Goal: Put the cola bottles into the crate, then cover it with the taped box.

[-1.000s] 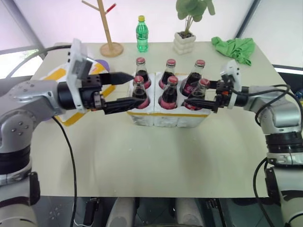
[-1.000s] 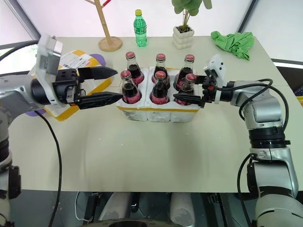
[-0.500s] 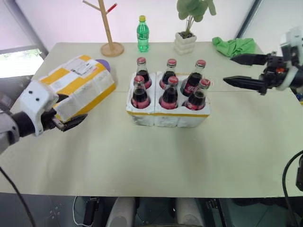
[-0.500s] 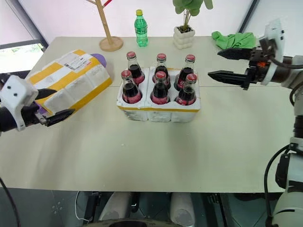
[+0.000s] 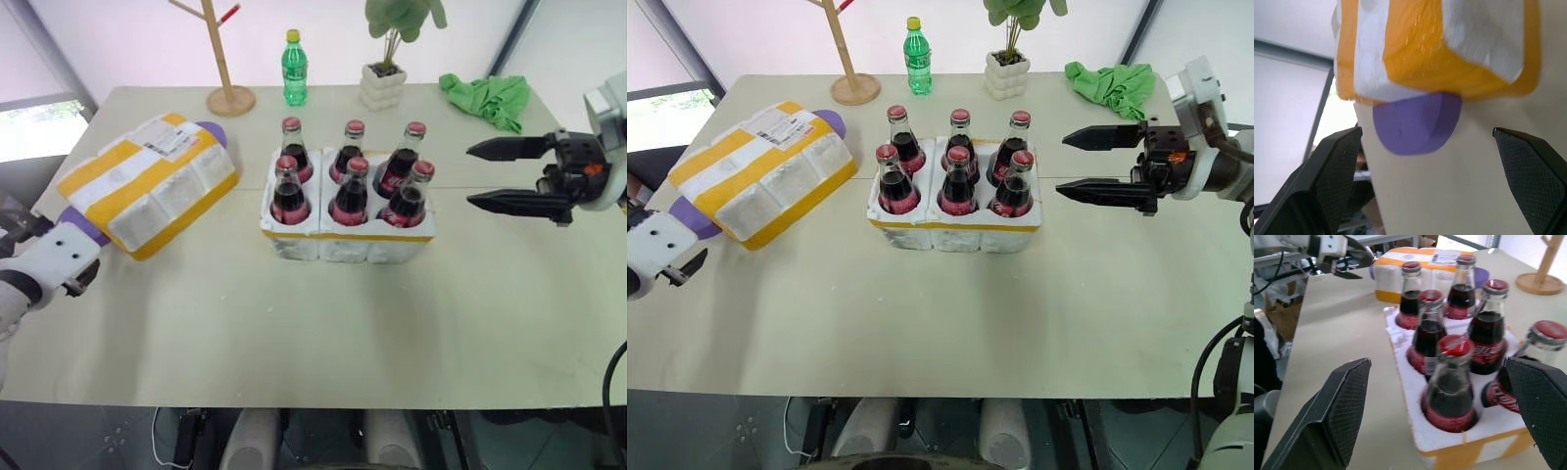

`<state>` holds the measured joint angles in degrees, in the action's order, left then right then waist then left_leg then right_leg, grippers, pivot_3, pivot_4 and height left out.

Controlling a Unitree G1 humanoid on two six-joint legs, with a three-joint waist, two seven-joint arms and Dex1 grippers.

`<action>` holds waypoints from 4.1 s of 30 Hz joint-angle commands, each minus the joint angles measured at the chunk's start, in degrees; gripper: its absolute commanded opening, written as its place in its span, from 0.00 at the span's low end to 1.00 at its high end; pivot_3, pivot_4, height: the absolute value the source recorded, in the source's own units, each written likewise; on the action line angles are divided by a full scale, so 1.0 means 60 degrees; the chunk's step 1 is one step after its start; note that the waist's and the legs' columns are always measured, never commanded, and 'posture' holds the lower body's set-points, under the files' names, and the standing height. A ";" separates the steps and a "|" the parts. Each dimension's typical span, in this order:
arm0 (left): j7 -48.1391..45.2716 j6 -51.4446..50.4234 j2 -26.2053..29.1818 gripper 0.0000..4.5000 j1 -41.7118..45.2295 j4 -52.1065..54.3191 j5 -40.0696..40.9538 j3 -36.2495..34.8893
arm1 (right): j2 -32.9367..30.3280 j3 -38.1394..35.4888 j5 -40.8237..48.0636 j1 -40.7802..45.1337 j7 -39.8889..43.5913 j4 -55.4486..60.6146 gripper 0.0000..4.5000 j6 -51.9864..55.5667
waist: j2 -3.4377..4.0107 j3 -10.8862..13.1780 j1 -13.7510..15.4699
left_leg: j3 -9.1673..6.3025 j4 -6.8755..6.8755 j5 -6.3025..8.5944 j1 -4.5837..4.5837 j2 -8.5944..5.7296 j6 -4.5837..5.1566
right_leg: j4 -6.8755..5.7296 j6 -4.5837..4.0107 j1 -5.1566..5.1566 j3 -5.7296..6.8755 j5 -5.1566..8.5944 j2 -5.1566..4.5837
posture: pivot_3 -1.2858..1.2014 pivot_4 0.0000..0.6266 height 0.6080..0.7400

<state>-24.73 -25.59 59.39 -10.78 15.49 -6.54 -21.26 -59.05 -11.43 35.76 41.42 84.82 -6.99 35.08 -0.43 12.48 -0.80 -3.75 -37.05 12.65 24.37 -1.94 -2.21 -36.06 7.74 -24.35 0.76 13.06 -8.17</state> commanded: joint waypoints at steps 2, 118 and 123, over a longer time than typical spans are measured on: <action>0.0700 0.0843 0.0015 1.00 0.0719 -0.1147 -0.1131 0.0797 | -0.0196 -0.0657 0.0544 0.0002 -0.0124 0.0611 0.99 0.0122 | -0.0003 -0.0002 0.0013 | 0.0002 -0.0005 0.0000 -0.0001 0.0001 0.0000 | -0.0001 -0.0007 -0.0002 -0.0001 -0.0006 0.0000 | 0.52 0.24 1.00; 0.0031 0.8591 -0.1545 0.99 0.7234 -0.2788 -0.4228 0.4883 | -0.0303 -0.2512 0.1564 -0.2889 -0.2328 0.1184 1.00 0.0521 | -0.0023 -0.0018 0.0003 | 0.0079 -0.0047 -0.0009 -0.0028 0.0121 -0.0001 | -0.0011 -0.0010 -0.0007 -0.0073 -0.0100 0.0137 | 0.52 0.24 1.00; -0.0083 0.8654 -0.1164 0.99 0.6179 -0.1920 -0.3357 0.3964 | -0.0487 -0.2395 0.1186 -0.3361 -0.1959 0.1185 1.00 0.0252 | -0.0023 -0.0017 -0.0010 | 0.0079 -0.0045 -0.0009 -0.0030 0.0123 -0.0001 | -0.0011 -0.0011 -0.0008 -0.0074 -0.0100 0.0137 | 0.52 0.24 1.00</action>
<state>-25.07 25.83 51.32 27.10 1.03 -29.88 6.32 -60.51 -24.73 43.19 21.36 72.15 -0.31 37.83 -0.57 12.37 -0.86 -3.28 -37.31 12.59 24.20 -1.20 -2.21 -36.13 7.67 -24.39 0.32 12.46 -7.34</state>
